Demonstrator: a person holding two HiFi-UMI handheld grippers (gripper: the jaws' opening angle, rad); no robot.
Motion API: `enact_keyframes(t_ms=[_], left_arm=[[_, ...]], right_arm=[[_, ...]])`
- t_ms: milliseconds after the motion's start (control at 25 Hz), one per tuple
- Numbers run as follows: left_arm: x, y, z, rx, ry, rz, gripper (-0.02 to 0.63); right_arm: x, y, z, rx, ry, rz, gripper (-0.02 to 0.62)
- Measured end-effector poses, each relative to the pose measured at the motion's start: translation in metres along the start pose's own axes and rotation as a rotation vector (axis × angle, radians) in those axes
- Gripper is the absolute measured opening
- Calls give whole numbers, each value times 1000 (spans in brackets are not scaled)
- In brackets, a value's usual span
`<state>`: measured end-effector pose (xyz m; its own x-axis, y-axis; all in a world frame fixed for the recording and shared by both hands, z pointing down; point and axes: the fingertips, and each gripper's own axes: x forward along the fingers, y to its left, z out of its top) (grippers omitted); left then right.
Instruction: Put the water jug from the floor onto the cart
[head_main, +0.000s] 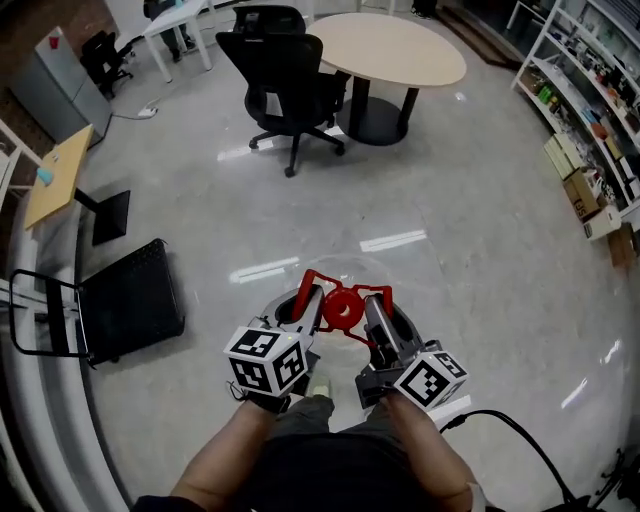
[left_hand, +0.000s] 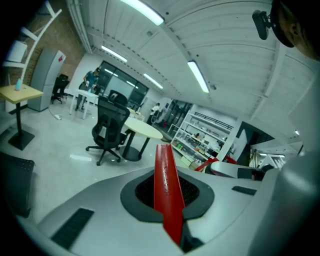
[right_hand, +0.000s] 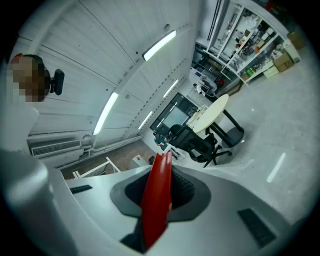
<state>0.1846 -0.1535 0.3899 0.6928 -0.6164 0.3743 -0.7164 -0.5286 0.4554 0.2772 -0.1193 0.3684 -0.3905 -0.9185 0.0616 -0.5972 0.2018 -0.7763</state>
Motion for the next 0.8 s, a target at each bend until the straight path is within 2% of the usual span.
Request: enact_keyframes(t_ms=[320, 600, 800], left_arm=[[-77, 75, 37, -80, -112, 186, 17], [-142, 133, 48, -188, -236, 420, 17], [-200, 167, 59, -240, -323, 548, 17]], right_arm=[[72, 74, -48, -7, 175, 164, 64], [127, 132, -97, -14, 395, 360, 63], [159, 188, -133, -27, 508, 484, 63]])
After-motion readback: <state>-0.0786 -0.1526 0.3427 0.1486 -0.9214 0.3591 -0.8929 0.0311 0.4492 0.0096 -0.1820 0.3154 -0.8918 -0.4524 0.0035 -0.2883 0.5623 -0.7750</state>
